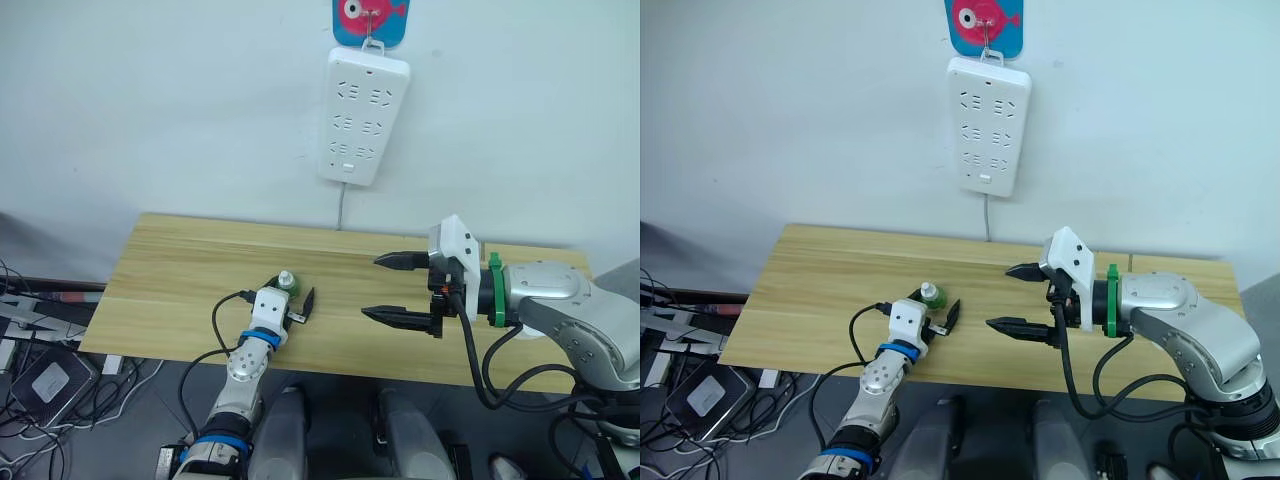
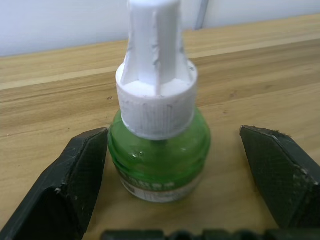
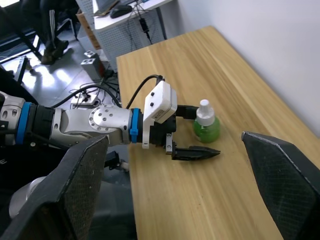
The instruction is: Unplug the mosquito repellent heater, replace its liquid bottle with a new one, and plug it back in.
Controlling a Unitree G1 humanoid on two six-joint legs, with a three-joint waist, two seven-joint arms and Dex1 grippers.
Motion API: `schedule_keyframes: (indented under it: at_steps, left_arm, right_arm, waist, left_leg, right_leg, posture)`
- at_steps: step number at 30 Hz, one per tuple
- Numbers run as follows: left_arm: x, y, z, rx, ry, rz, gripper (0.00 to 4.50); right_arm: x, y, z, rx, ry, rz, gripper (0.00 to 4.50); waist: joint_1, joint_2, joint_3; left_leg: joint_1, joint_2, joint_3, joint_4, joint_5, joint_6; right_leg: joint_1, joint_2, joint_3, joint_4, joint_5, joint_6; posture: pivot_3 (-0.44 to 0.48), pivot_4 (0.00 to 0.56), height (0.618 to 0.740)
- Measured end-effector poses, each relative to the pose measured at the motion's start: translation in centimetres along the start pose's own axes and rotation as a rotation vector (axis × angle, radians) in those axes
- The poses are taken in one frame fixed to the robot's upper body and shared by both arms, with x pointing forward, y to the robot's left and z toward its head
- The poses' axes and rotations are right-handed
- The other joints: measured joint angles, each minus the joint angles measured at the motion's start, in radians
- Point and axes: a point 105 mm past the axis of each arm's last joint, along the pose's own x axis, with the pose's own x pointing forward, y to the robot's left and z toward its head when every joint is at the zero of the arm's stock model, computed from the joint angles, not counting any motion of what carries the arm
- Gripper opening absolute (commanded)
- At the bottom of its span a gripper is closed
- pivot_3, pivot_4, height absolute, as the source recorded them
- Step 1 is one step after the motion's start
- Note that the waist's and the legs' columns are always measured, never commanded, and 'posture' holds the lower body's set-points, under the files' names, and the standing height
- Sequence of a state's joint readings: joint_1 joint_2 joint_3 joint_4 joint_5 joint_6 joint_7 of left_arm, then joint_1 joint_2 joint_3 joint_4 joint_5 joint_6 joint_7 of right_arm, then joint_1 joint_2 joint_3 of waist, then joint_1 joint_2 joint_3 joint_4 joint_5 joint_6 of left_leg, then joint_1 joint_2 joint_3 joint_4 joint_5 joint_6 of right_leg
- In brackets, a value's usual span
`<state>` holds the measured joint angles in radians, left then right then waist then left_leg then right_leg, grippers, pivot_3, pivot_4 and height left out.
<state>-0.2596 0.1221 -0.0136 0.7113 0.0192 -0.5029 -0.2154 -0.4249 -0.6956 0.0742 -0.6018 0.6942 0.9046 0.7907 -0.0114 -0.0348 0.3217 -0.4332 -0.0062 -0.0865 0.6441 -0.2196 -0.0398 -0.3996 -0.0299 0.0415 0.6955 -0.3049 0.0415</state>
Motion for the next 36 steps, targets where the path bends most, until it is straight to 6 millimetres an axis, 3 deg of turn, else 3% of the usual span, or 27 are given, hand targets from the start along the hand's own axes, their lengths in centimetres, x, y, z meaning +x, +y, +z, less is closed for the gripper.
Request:
schedule_keyframes:
  at_steps: [2,5,9,11,18,20,23,27,31,36]
  left_arm:
    - [0.2,0.0,0.1,0.004,-0.011,0.002,4.5]
    - [0.3,0.0,0.1,0.009,-0.02,0.001,3.91]
    - [0.6,0.1,0.2,0.013,-0.029,0.001,2.64]
    - [0.9,0.2,0.3,0.013,-0.029,0.01,2.26]
    - [1.2,0.1,0.9,0.047,-0.02,-0.026,2.27]
    - [1.8,-0.9,2.4,0.075,-0.028,-0.16,2.27]
    - [3.0,-3.4,7.2,0.082,-0.111,-0.415,2.27]
    - [2.4,-5.9,12.3,0.136,-0.158,-0.776,2.27]
    - [1.2,-7.1,14.6,0.248,-0.13,-1.09,2.27]
    - [1.3,-7.5,15.2,0.268,-0.116,-1.201,2.27]
  right_arm:
    - [0.0,-0.1,0.0,0.002,0.002,-0.012,4.44]
    - [0.0,-0.3,0.0,0.003,0.002,-0.024,4.5]
    - [0.0,-0.4,0.1,0.003,0.001,-0.035,4.5]
    - [0.0,-0.5,0.1,0.008,-0.002,-0.041,4.5]
    - [-0.1,-0.7,-0.5,0.025,0.001,-0.079,4.5]
    - [-0.3,-0.9,-0.8,0.029,-0.001,-0.102,4.5]
    - [-0.4,-1.7,-1.6,0.04,0.001,-0.15,4.5]
    - [-0.1,-2.1,-2.3,0.053,-0.023,-0.201,4.5]
    - [0.9,-2.5,-1.8,0.073,-0.101,-0.271,4.5]
    - [1.4,-3.0,-1.3,0.07,-0.145,-0.342,4.5]
  waist:
    - [-0.003,0.0,0.002]
    - [-0.008,0.0,0.002]
    - [-0.013,0.0,0.002]
    - [-0.015,0.0,0.002]
    - [-0.018,0.0,0.002]
    - [-0.017,0.0,0.003]
    - [-0.013,0.0,0.003]
    - [-0.018,0.0,0.002]
    - [-0.023,0.001,0.002]
    - [-0.022,0.002,0.002]
  left_leg:
    - [0.0,0.0,0.0,0.0,0.0,0.0]
    - [0.0,0.0,0.0,0.0,0.0,0.0]
    - [0.0,0.0,0.0,0.0,0.0,0.0]
    - [0.0,0.0,0.0,0.0,0.0,0.0]
    - [0.0,0.0,-0.001,0.0,0.0,0.0]
    - [-0.001,0.0,-0.001,0.0,0.0,0.0]
    - [-0.001,0.0,-0.001,0.0,0.001,-0.001]
    - [-0.001,0.001,0.0,-0.001,0.001,-0.002]
    - [-0.001,0.003,0.0,-0.002,0.003,-0.005]
    - [-0.002,0.001,0.0,-0.002,0.003,-0.005]
  right_leg:
    - [0.0,0.0,0.0,0.0,0.0,0.0]
    - [0.0,0.0,0.0,0.0,0.0,0.0]
    - [0.0,0.0,0.0,0.0,0.0,0.0]
    - [0.0,0.0,-0.001,0.0,0.0,0.0]
    - [0.0,0.0,-0.001,0.0,0.0,0.0]
    - [-0.001,0.002,-0.001,0.001,0.0,0.0]
    - [-0.001,0.004,-0.001,0.001,0.0,0.0]
    - [-0.002,0.004,0.0,0.001,0.0,0.0]
    - [-0.004,0.007,0.0,0.003,0.0,0.0]
    - [-0.005,0.006,0.0,0.002,0.0,0.0]
  posture:
    - [0.011,0.377,0.74]
    - [0.002,0.37,0.74]
    - [0.002,0.369,0.74]
    - [0.004,0.366,0.74]
    - [0.033,0.346,0.74]
    - [0.05,0.336,0.74]
    - [0.055,0.32,0.74]
    - [0.041,0.294,0.74]
    - [0.017,0.279,0.74]
    - [-0.008,0.267,0.74]
